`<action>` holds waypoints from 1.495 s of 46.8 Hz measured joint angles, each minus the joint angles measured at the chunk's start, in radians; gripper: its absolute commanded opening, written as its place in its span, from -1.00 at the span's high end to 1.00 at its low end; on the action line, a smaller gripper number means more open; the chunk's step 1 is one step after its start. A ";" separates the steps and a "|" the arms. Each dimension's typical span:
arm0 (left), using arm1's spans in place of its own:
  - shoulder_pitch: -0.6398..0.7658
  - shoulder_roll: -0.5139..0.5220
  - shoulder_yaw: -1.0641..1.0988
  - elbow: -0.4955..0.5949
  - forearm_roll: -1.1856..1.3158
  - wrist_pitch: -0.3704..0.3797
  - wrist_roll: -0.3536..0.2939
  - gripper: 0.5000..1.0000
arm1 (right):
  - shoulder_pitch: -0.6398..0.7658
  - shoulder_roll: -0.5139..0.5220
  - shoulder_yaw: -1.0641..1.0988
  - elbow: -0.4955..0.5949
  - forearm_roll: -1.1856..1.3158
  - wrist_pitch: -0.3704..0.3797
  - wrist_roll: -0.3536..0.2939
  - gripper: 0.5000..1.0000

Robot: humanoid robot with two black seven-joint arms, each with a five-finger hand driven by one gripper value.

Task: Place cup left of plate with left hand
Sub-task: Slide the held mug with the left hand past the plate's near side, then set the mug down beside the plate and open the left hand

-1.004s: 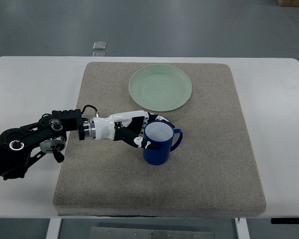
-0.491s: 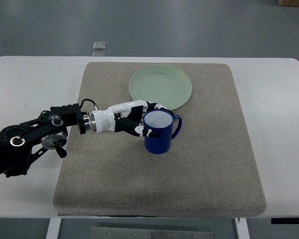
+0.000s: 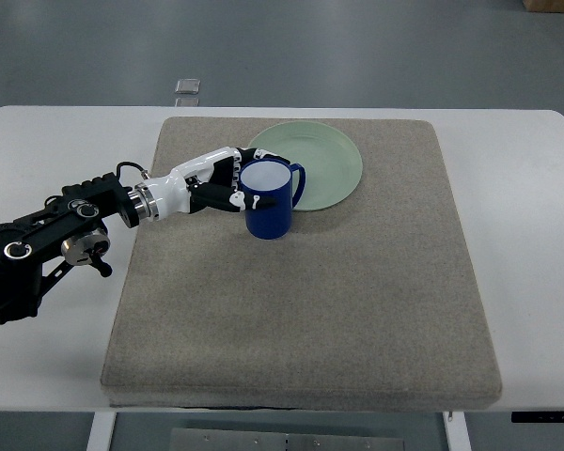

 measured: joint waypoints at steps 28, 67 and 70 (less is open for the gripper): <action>0.003 0.038 -0.012 0.125 -0.063 0.114 -0.078 1.00 | 0.000 0.000 0.000 0.000 0.000 0.000 0.000 -0.73; 0.014 0.019 0.000 0.243 -0.094 0.183 -0.161 1.00 | 0.000 0.000 0.000 0.000 0.000 0.000 0.000 -0.73; 0.014 0.018 0.000 0.244 -0.099 0.183 -0.162 1.00 | 0.000 0.000 0.000 0.000 0.000 0.000 0.000 -0.73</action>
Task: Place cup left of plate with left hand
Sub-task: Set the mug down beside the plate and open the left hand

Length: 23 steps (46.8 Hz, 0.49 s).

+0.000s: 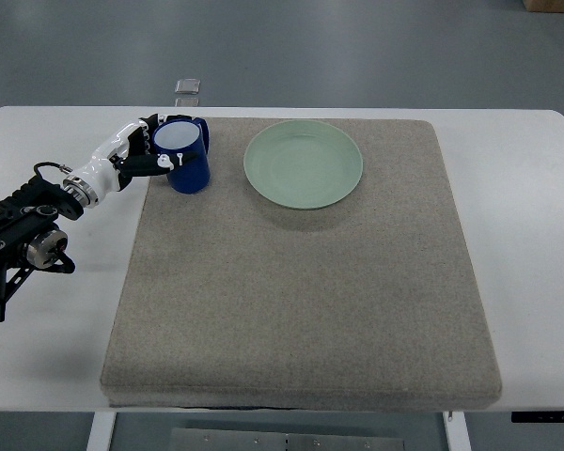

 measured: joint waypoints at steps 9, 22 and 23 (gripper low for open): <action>0.000 -0.004 0.000 0.000 -0.002 0.002 0.000 1.00 | 0.000 0.000 0.000 0.000 0.000 0.000 0.000 -0.73; 0.000 -0.006 0.000 0.000 -0.003 0.002 0.000 1.00 | 0.000 0.000 0.000 0.000 0.000 0.000 0.000 -0.73; 0.001 -0.006 0.000 0.000 -0.003 0.002 0.000 1.00 | 0.000 0.000 0.000 0.000 0.000 0.000 0.000 -0.73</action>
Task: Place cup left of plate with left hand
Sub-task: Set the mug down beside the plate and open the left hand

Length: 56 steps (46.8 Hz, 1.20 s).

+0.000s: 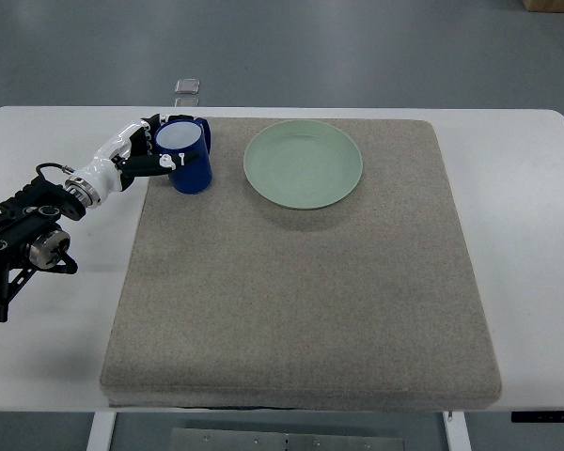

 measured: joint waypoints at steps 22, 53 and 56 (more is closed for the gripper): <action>0.001 0.000 0.002 -0.003 0.000 0.037 0.000 0.12 | 0.000 0.000 0.000 0.000 0.000 0.000 0.000 -0.73; 0.001 -0.001 0.002 -0.012 -0.001 0.041 0.002 -0.55 | 0.000 0.000 0.000 0.000 0.000 0.000 0.000 -0.73; 0.001 -0.006 0.002 -0.012 -0.002 0.041 0.002 -0.55 | 0.000 0.000 0.000 0.000 0.000 0.000 0.000 -0.73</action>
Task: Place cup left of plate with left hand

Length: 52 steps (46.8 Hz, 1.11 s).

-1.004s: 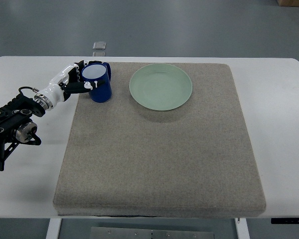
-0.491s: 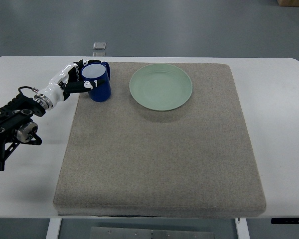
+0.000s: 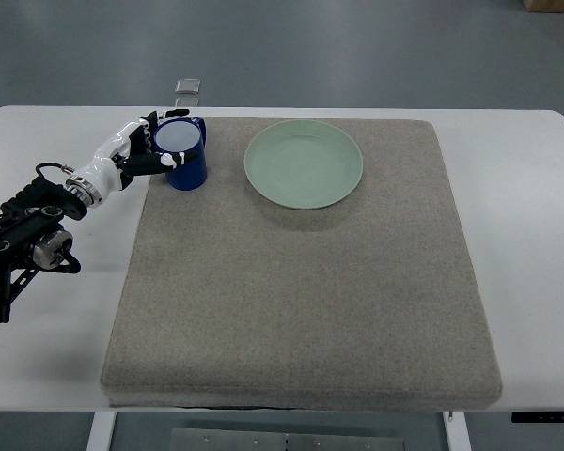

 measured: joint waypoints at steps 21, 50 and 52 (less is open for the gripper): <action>-0.006 -0.004 -0.009 -0.002 0.000 0.000 0.000 -0.95 | 0.000 0.000 0.000 0.000 0.000 0.000 0.000 -0.73; -0.042 0.081 -0.165 -0.047 -0.306 -0.090 0.006 -0.98 | 0.000 0.000 0.000 0.000 0.000 0.000 0.000 -0.73; -0.072 0.081 -0.169 -0.039 -0.330 -0.089 0.011 -0.98 | 0.000 0.000 0.000 0.000 0.000 0.000 0.000 -0.73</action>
